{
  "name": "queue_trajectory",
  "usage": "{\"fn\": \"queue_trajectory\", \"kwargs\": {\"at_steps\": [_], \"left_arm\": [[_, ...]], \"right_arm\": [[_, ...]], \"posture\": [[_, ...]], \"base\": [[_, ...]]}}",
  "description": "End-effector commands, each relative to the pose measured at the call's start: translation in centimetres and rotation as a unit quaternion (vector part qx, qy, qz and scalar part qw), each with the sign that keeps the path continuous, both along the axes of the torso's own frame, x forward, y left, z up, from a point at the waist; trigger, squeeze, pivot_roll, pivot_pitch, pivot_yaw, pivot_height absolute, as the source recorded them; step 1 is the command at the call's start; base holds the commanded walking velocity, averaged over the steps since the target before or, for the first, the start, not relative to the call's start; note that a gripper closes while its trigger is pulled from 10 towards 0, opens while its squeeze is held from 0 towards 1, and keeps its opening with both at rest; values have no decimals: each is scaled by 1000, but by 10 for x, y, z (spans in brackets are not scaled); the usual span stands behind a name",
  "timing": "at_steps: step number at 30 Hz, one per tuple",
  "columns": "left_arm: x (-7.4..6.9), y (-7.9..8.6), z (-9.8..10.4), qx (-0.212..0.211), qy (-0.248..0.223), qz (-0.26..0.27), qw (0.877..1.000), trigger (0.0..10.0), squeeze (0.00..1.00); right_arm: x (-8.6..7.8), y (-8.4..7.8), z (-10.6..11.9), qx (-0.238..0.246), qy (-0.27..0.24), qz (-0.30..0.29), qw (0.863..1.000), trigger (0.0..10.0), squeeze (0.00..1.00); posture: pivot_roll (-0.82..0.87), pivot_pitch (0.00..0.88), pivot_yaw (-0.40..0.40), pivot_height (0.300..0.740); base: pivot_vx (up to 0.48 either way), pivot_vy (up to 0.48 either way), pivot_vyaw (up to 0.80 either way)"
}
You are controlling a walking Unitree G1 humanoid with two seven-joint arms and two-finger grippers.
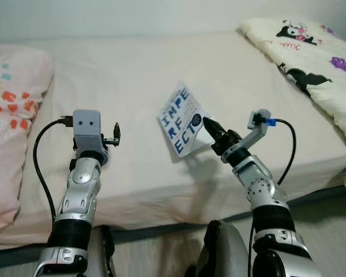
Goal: Clean up the room
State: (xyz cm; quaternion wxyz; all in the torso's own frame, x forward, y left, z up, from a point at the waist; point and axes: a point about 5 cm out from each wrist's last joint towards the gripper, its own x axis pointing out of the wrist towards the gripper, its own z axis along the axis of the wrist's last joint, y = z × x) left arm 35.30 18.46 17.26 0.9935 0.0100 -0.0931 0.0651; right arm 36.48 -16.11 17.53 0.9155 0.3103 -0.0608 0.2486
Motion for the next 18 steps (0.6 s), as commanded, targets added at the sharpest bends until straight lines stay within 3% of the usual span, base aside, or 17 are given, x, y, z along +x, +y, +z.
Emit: {"fn": "queue_trajectory", "kwargs": {"at_steps": [1, 7, 18], "left_arm": [[0, 2, -7, -13, 10, 3, 1000, 10000, 0], [-4, 8, -28, -48, 48, 10, 998, 10000, 0], [-10, -7, -48, -73, 78, -20, 994, 10000, 0]], "right_arm": [[-3, -1, 1, 6, -2, -2, 1000, 0, 0], [-10, -1, -2, -1, 2, 0, 1000, 0, 0], [-14, -4, -3, -13, 6, -6, 1000, 0, 0]], "posture": [[93, 9, -34, 501], [86, 0, -45, 525], [79, 0, -39, 565]], "base": [[0, 0, 0], [0, 0, 0], [0, 0, 0]]}}
